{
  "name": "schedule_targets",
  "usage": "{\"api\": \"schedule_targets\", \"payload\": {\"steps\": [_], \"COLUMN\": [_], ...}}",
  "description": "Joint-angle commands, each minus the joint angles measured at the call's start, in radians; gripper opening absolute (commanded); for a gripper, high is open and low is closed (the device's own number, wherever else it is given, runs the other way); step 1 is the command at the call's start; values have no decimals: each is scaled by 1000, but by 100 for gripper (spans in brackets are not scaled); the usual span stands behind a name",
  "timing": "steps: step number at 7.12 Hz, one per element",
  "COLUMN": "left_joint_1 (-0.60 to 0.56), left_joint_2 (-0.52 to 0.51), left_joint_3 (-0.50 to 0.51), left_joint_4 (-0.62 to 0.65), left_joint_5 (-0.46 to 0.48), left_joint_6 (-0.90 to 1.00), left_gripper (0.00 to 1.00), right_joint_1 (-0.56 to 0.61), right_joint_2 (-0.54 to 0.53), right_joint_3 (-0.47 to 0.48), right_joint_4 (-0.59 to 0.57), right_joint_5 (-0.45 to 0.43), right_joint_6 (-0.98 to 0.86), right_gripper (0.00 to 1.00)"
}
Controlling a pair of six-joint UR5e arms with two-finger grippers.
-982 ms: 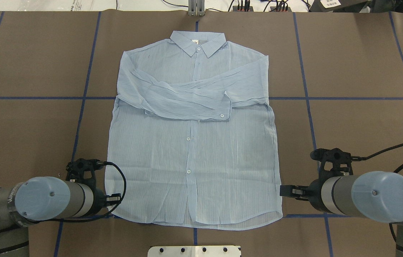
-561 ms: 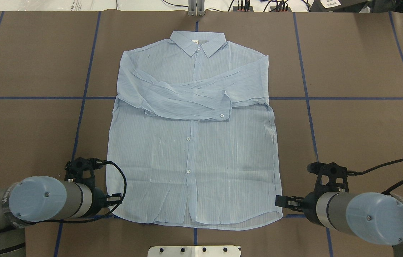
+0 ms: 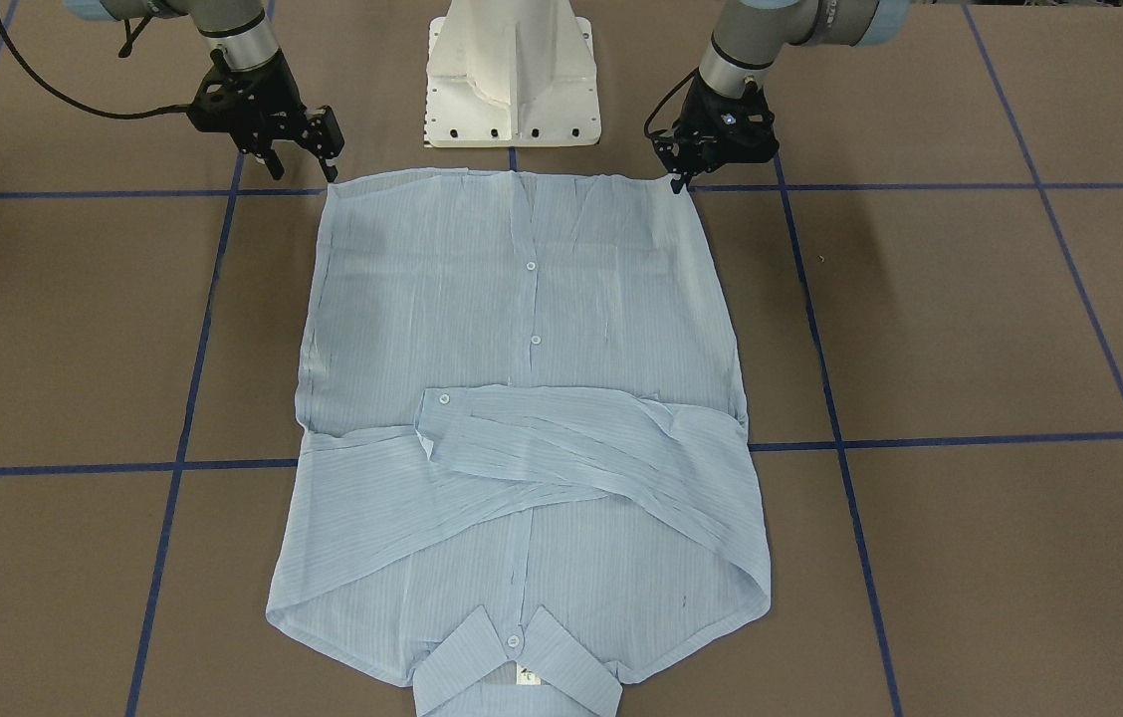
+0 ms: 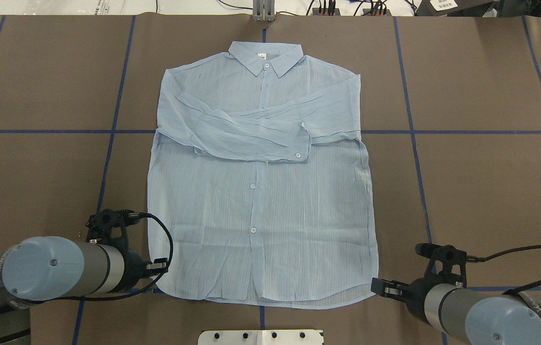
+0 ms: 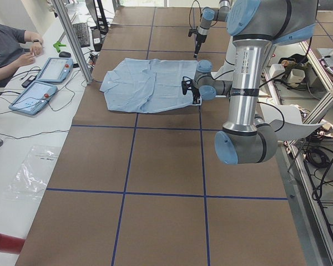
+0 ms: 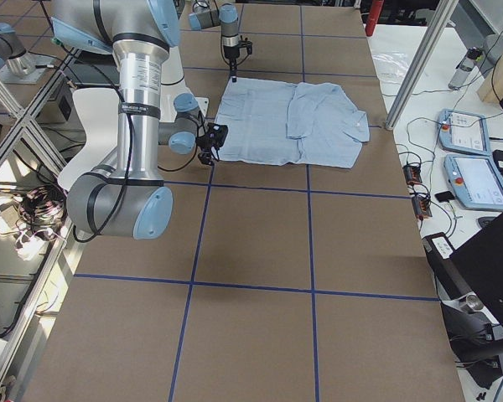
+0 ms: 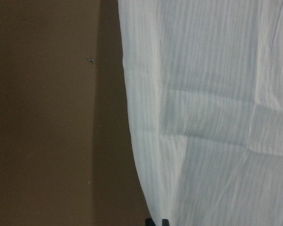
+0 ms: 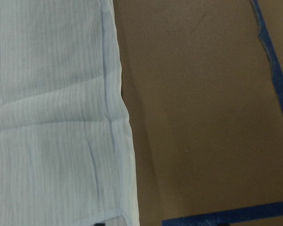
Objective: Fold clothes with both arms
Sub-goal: 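Lower both grippers to the hem corners nearest the robot and grasp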
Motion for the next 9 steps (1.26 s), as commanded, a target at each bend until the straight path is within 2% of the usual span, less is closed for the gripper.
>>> {"api": "schedule_targets", "payload": {"steps": [1, 5, 8, 9], "left_joint_1": [1, 1, 1, 1], "left_joint_2": [1, 6, 6, 6], "left_joint_3": [-13, -14, -16, -14], "left_joint_4": [0, 1, 1, 1], "left_joint_5": [11, 11, 11, 11], "left_joint_6": [-2, -2, -2, -2], "left_gripper": [0, 0, 0, 0], "right_joint_1": [-40, -73, -77, -83], "right_joint_2": [9, 40, 63, 64], "right_joint_3": [-18, -34, -68, -70], "right_joint_4": [3, -8, -8, -8], "right_joint_5": [-68, -142, -159, -171], "right_joint_6": [10, 6, -2, -3], "right_gripper": [58, 50, 44, 37]}}
